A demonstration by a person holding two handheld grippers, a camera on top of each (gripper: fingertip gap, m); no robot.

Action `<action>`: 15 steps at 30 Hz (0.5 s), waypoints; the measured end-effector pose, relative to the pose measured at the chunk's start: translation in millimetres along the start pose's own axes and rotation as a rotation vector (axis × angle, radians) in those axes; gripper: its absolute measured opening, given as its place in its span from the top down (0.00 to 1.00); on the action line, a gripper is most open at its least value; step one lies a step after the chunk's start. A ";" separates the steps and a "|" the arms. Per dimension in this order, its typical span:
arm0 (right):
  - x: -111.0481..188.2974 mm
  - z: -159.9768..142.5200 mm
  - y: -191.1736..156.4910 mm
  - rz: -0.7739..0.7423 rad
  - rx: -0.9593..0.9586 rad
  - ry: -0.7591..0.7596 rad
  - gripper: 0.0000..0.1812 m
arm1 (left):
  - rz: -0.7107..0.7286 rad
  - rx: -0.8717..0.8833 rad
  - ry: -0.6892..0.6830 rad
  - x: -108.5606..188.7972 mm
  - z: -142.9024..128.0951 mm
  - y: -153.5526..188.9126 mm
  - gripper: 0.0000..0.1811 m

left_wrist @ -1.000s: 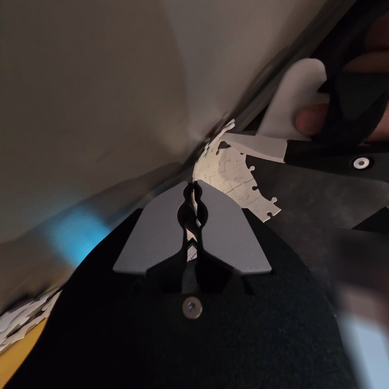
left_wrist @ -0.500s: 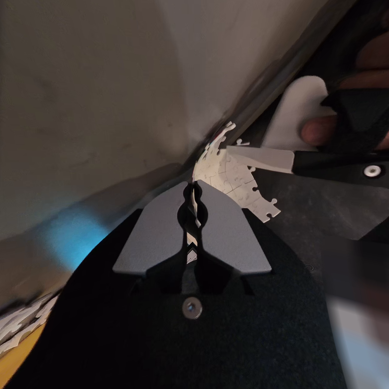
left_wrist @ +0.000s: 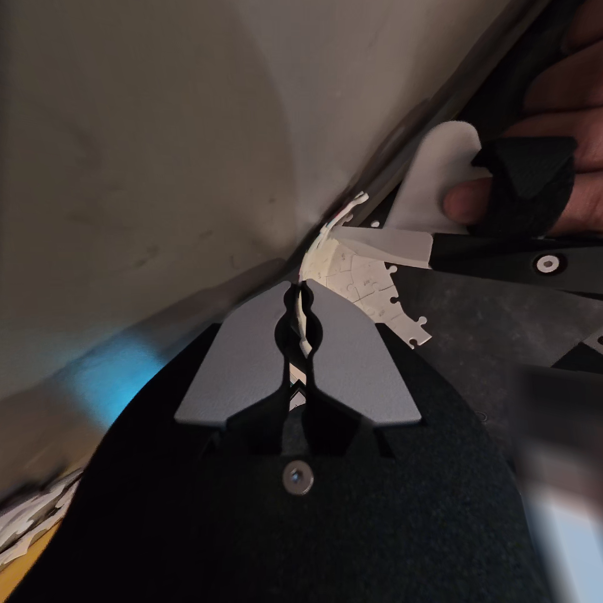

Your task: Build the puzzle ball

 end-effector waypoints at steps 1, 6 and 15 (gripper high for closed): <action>0.1 -0.2 -0.1 0.002 -0.004 -0.014 1.00 | 0.000 0.000 0.000 0.1 0.1 0.1 0.99; -0.9 1.2 0.5 -0.011 -0.018 -0.105 1.00 | 0.002 -0.003 0.001 0.2 -0.1 0.3 0.99; -4.5 7.2 -1.8 0.008 -0.020 -0.064 1.00 | -0.007 -0.010 0.008 -1.6 0.7 0.2 0.99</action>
Point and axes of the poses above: each gripper's, where its closed fingertips meet, x back along the fingers, z out of its top, y = z × x across the jaws, the point moved 1 cm from there along x, back along the fingers, and after that the axes turned 1 degree about x, right-handed, at the moved point
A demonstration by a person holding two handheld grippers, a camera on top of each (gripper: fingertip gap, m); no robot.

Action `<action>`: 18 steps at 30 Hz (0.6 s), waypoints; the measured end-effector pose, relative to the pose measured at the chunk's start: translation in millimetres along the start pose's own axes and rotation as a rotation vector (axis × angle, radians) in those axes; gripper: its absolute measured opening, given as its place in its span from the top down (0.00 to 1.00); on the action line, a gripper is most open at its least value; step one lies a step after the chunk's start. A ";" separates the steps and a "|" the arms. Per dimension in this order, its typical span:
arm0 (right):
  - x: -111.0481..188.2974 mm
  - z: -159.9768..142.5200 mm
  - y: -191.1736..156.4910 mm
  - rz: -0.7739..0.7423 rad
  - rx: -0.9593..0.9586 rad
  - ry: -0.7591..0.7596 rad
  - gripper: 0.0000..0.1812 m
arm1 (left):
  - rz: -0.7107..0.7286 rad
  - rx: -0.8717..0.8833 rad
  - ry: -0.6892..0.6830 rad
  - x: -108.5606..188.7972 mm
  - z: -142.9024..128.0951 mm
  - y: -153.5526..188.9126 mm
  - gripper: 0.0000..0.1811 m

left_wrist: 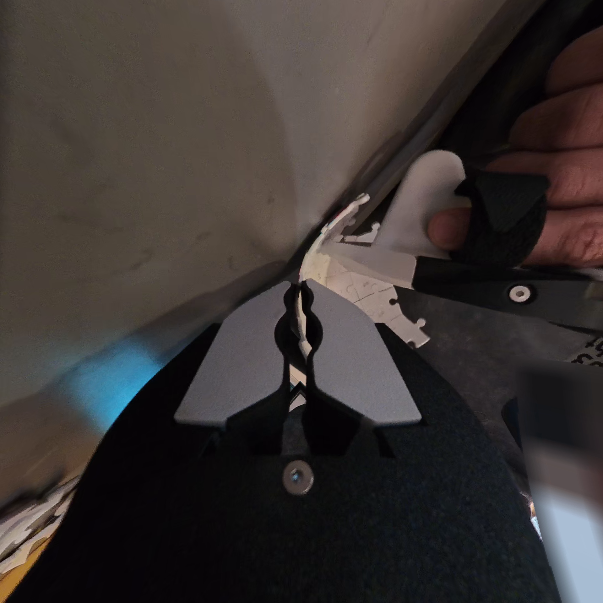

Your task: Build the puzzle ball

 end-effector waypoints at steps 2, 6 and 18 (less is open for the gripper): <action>-1.9 0.8 2.8 -0.010 -0.007 0.003 1.00 | 0.010 -0.003 0.002 -0.2 0.8 -1.3 0.99; -1.9 0.3 3.0 0.015 -0.039 0.018 1.00 | 0.009 -0.006 0.004 -0.3 0.8 -1.4 0.99; 12.9 1.5 -7.7 0.030 -0.073 0.105 1.00 | -0.011 -0.018 0.016 -0.9 0.4 -1.6 0.99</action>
Point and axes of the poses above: each gripper's, where its closed fingertips meet, x back along the fingers, z out of its top, y = z × x across the jaws, the point moved 1 cm from there along x, back along the fingers, and after that the axes turned 1 degree about x, right-handed, at the moved point
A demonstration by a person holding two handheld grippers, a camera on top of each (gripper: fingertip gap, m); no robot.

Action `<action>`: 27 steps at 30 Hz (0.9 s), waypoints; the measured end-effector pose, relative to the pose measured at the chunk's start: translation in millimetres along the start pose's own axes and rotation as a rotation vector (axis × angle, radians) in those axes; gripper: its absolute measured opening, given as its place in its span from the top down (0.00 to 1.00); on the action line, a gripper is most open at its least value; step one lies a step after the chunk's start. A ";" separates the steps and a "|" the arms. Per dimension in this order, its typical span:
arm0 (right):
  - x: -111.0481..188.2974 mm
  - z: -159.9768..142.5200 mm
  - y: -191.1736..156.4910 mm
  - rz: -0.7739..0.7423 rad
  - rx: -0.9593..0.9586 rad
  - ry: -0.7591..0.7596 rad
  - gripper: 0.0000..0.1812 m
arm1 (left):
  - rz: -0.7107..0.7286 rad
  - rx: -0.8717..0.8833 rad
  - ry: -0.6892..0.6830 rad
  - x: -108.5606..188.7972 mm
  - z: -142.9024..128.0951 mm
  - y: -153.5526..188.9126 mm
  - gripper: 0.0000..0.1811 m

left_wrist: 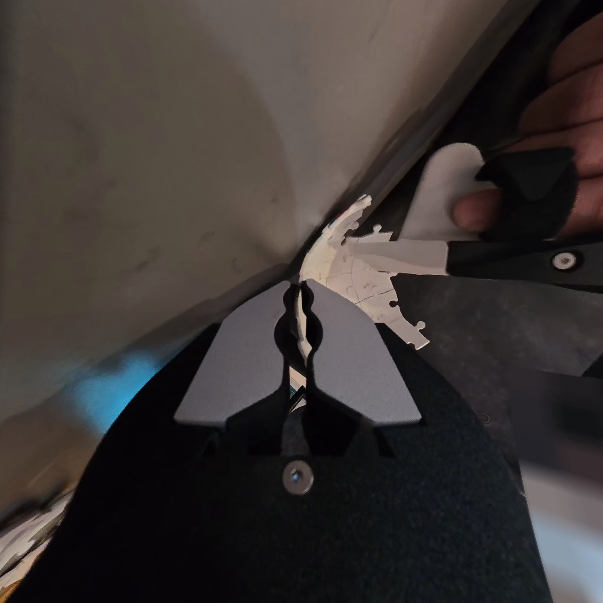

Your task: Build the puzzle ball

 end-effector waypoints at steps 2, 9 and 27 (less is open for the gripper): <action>-5.5 -2.9 0.7 -0.015 0.010 -0.033 1.00 | 0.003 0.000 -0.001 0.1 0.2 -0.2 0.99; -11.9 -4.3 1.1 -0.033 0.040 -0.094 1.00 | 0.007 -0.015 0.005 0.4 -1.6 2.8 0.99; 78.7 -25.7 27.7 -0.540 -0.311 0.259 1.00 | -0.061 -0.211 0.515 11.8 -6.2 2.0 0.99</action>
Point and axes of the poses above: each gripper's, where its closed fingertips meet, x back along the fingers, z out of its top, y = z × x across the jaws, the point moved 1 cm from there along x, back along the fingers, and after that the axes turned 1 degree about x, right-handed, at the moved point
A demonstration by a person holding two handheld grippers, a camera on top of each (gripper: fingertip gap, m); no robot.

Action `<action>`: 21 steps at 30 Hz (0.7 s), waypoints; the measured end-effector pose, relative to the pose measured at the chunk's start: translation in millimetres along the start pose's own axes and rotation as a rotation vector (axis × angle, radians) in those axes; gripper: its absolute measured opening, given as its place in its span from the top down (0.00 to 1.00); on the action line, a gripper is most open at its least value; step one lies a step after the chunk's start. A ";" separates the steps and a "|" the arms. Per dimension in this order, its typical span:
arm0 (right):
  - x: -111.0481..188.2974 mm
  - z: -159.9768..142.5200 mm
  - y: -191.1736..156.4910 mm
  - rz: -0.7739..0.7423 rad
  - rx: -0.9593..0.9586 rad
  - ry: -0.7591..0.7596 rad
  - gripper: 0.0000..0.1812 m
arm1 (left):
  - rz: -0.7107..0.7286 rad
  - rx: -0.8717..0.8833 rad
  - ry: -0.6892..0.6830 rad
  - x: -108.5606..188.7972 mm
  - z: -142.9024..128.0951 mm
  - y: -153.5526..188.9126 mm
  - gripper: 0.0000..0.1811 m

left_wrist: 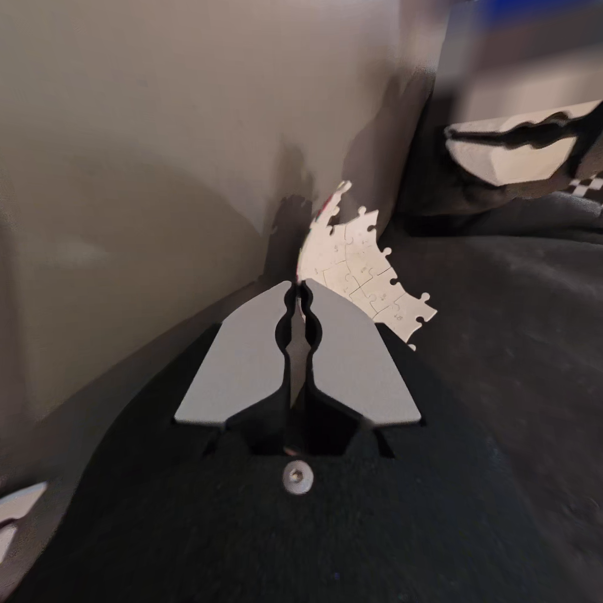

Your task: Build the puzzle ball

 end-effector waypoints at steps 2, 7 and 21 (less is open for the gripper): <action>1.5 -8.7 -5.5 -0.016 -0.001 -0.022 1.00 | 0.003 -0.021 0.113 -0.4 -0.9 -0.3 0.99; -1.1 -28.1 -13.5 -0.034 -0.009 -0.077 0.99 | 0.104 -0.096 0.376 1.4 -2.7 -6.4 0.99; -22.4 -11.2 -41.7 0.081 -0.045 -0.056 0.94 | 0.154 -0.082 0.831 26.6 -20.3 -21.0 0.98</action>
Point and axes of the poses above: each gripper's, where its closed fingertips meet, x back along the fingers, z out of its top, y = z × x across the jaws, the point moved 1 cm from there along x, back along the fingers, and after that the axes turned 1 degree about x, right-handed, at the moved point
